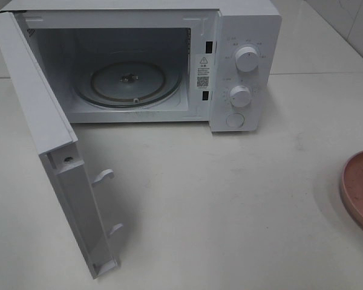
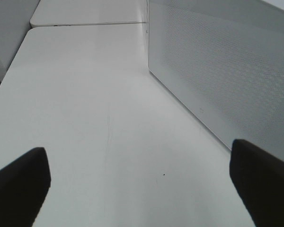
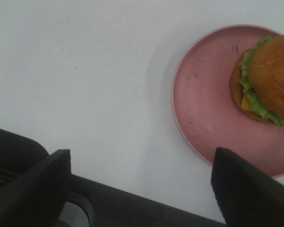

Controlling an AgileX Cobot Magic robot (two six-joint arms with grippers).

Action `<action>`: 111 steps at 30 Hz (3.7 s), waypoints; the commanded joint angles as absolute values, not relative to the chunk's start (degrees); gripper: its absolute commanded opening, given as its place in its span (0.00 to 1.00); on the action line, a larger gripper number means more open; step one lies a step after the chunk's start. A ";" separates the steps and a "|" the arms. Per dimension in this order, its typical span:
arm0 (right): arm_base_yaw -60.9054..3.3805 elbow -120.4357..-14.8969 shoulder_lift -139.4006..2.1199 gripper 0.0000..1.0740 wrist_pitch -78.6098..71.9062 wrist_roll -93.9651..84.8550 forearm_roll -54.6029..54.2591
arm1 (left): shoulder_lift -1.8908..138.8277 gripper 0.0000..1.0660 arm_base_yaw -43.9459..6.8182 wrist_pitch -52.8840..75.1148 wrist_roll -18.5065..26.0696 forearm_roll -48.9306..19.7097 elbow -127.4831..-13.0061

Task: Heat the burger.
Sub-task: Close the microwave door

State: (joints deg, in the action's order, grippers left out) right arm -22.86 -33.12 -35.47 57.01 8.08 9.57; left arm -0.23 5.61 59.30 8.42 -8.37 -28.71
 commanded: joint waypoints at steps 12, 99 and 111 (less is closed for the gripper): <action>-10.60 -28.88 -16.56 0.71 59.19 1.95 4.30 | -1.60 0.92 5.73 59.13 8.54 -8.37 -28.59; -3.38 -28.93 1.78 0.71 59.13 2.98 4.24 | 6.30 0.72 5.67 48.59 8.14 -8.71 -31.05; -3.38 -28.93 1.78 0.71 59.13 2.98 4.24 | 19.88 0.02 5.67 33.12 8.14 -9.17 -31.05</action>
State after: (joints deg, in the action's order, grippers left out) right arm -3.67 -29.22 0.29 59.42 2.92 4.18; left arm 19.77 5.61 34.61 8.37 -8.71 -30.77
